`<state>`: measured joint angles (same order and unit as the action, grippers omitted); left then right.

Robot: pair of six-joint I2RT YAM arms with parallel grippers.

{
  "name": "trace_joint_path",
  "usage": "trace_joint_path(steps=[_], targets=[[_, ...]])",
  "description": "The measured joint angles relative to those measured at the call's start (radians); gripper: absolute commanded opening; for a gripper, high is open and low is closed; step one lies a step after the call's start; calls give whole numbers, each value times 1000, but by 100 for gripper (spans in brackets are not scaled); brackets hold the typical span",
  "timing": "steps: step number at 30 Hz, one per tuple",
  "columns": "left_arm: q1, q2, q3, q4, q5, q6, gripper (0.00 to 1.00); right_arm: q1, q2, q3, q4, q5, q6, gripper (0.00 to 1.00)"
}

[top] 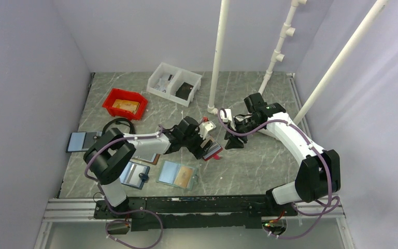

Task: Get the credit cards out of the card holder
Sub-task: Remove the credit card from the card holder.

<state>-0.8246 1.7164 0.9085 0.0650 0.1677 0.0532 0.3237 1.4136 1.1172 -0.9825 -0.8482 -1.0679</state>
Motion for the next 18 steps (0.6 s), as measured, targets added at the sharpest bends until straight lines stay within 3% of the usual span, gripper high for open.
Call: trace_joint_path(steps=[5, 10, 18], targets=[[0, 41, 37, 3, -5, 6, 78, -5, 0, 0, 0, 0, 6, 50], [0, 74, 76, -8, 2, -3, 57, -10, 0, 0, 0, -8, 6, 50], [-3, 87, 102, -29, 11, -58, 42, -10, 0, 0, 4, -10, 14, 50]])
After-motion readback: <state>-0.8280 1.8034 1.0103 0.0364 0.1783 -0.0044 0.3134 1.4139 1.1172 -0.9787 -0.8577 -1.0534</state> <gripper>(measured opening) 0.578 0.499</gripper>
